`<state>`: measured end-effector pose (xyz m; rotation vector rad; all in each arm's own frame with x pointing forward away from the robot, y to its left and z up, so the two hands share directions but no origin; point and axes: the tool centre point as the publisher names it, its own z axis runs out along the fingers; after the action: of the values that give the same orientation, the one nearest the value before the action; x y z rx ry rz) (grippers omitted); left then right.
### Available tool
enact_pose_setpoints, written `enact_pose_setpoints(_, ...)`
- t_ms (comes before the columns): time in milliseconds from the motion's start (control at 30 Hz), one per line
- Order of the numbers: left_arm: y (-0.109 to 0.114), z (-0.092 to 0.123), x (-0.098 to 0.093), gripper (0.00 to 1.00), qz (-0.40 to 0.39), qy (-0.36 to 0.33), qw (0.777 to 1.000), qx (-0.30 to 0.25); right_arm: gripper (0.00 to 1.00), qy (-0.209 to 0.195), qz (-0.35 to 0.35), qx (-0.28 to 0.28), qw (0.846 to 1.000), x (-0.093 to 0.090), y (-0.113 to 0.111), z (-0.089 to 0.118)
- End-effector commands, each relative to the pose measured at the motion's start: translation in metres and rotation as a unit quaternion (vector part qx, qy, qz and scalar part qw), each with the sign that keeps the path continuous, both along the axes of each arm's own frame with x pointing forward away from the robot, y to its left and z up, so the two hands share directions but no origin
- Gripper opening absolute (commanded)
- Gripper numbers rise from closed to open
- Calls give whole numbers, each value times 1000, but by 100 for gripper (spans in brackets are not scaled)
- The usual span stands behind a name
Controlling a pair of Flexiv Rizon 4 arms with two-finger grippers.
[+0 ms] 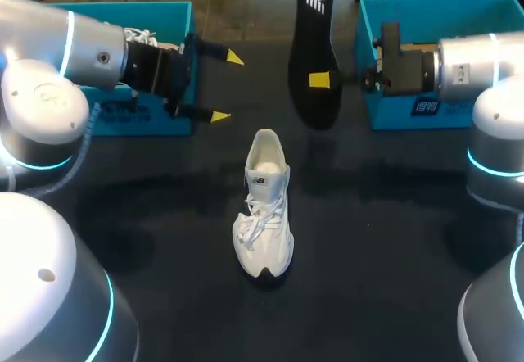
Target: Take the shoe out of the shoebox, open the shoe tongue, remove and reinsert the insole, then place the shoe into the shoebox
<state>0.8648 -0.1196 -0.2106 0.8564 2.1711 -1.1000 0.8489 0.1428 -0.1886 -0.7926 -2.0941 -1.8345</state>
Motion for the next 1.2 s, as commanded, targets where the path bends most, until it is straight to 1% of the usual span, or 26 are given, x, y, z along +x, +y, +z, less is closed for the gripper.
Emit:
enact_pose_setpoints(33, 3, -5, 0, 100, -2, 30, 999, 23, 0, -4, 7, 17, 1000, 9, 10, -19)
enact_pose_setpoints(167, 9, -14, -4, 100, 6, 48, 998, 32, 0, -9, 6, 28, 1000, 8, 12, -26)
enact_pose_setpoints(400, 24, -39, -17, 100, 14, 104, 993, 57, 0, -17, 10, 37, 999, 4, 29, -36)
enact_pose_setpoints(467, 28, -45, -22, 100, 15, 107, 992, 67, 0, -18, 11, 40, 999, 4, 32, -38)
enact_pose_setpoints(500, 29, -48, -23, 100, 17, 114, 991, 67, 0, -21, 12, 45, 999, 3, 33, -39)
enact_pose_setpoints(533, 30, -50, -25, 100, 17, 117, 990, 71, 0, -17, 11, 65, 998, 3, 34, -38)
enact_pose_setpoints(733, 34, -66, -33, 100, 19, 140, 985, 102, 0, -17, 11, 65, 998, 3, 34, -38)
enact_pose_setpoints(900, 36, -72, -42, 100, 36, 182, 976, 117, 0, -17, 11, 65, 998, 3, 34, -38)
enact_pose_setpoints(1000, 38, -80, -46, 100, 46, 205, 969, 133, 0, -17, 11, 65, 998, 3, 34, -38)
enact_pose_setpoints(1133, 40, -86, -52, 100, 56, 230, 962, 139, 0, -38, 10, 66, 997, 9, 39, -49)
enact_pose_setpoints(1200, 40, -91, -53, 100, 65, 229, 960, 144, 0, -44, 14, 63, 997, 12, 41, -52)
